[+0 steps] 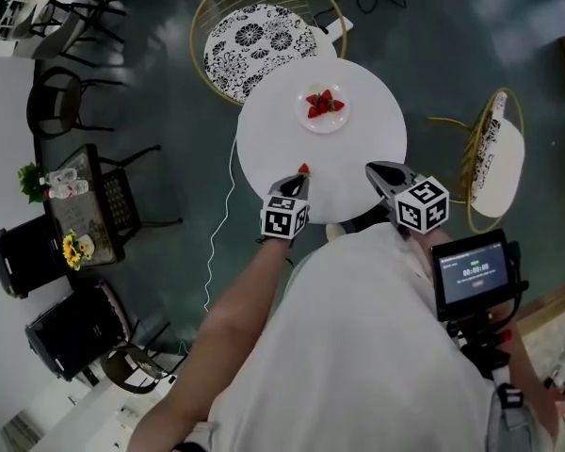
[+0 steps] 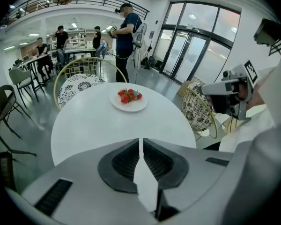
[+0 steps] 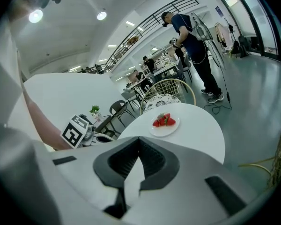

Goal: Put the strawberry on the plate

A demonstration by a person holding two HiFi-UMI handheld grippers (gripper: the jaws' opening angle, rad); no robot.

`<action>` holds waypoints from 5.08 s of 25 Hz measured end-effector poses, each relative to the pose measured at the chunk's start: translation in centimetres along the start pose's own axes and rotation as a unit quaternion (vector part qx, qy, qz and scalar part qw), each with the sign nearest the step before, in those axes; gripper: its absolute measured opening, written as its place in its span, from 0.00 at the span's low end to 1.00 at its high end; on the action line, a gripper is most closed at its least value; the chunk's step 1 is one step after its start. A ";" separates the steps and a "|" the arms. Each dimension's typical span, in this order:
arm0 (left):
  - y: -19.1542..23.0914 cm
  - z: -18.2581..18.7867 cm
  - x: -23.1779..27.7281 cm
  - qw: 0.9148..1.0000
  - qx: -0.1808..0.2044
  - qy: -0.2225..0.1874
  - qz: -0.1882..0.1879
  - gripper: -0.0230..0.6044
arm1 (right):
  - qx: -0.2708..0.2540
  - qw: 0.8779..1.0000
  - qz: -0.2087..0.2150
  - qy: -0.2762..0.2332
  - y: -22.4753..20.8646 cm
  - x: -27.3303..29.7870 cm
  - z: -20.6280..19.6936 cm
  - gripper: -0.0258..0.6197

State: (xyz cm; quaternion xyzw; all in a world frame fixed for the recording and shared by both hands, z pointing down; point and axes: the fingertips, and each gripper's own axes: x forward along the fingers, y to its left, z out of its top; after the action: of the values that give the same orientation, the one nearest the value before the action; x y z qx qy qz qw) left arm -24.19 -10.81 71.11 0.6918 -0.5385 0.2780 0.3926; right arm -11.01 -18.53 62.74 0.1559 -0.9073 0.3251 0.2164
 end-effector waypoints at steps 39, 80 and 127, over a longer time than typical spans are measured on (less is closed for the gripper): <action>2.1 -0.9 5.6 0.996 0.019 0.091 0.017 0.27 | 0.032 0.999 -0.017 0.006 -3.9 -0.1 -0.3 0.05; 1.9 10.9 12.8 0.999 -0.011 0.051 0.014 0.27 | 0.062 0.998 -0.031 0.005 -8.5 0.0 0.1 0.05; 1.0 13.5 6.9 0.997 0.012 -0.042 0.056 0.27 | 0.051 0.998 -0.020 0.012 -7.5 -0.6 1.1 0.05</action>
State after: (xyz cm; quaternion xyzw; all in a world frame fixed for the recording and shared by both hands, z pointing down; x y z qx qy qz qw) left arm -23.83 -25.95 69.71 0.6766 -0.5891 0.2764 0.3447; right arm -7.68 -24.74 65.62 0.1811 -0.8835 0.3686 0.2253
